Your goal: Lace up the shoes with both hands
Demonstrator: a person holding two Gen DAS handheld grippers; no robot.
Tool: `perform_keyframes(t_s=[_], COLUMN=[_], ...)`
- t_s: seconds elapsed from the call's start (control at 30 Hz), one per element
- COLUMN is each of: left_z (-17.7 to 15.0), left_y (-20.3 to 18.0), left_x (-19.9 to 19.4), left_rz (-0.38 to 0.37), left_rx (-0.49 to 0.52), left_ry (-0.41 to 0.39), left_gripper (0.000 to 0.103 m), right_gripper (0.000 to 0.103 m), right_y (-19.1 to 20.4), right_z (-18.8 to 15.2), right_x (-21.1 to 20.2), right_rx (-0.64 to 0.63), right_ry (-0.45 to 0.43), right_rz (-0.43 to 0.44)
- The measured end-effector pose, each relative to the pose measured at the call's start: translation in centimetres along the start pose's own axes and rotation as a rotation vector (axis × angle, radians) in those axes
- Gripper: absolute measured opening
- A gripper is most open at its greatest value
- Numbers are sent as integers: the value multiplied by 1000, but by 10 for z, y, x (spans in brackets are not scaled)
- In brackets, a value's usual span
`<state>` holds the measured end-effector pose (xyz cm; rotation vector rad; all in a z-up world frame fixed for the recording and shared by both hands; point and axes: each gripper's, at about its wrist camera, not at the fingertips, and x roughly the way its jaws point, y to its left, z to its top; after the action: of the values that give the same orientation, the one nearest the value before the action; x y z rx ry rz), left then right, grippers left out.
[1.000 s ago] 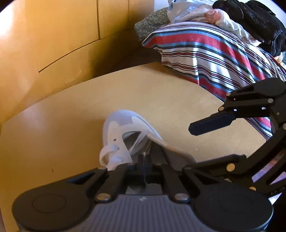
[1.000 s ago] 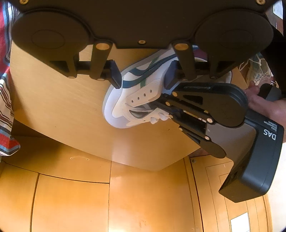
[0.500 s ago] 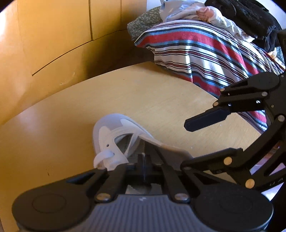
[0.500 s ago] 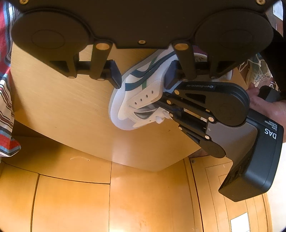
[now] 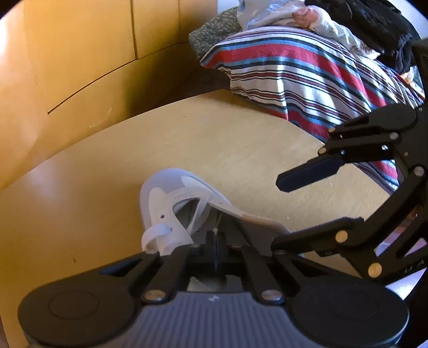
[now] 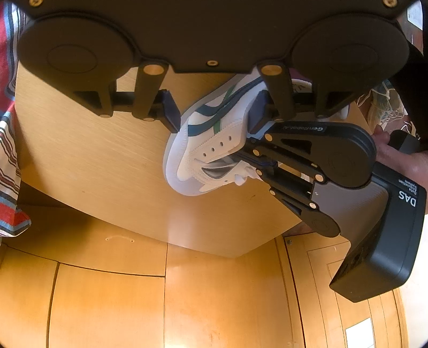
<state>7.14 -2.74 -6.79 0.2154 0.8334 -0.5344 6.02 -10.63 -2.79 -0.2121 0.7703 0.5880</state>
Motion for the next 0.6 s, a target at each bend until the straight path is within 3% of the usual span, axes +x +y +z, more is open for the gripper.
perform_keyframes(t_s=[0.4,0.6], left_z=[-1,-6], left_y=[2,-1], left_x=[-6,-16], left_rz=[1,-18], left_rx=[-35,-2], left_ry=[-21,-33], left_gripper=[3,2], right_gripper=[53,53], right_y=[-5,-4], right_z=[-4,-3], right_x=[-3,-3], right_rx=[-5,-12], right_ry=[3,5], right_rz=[17,13])
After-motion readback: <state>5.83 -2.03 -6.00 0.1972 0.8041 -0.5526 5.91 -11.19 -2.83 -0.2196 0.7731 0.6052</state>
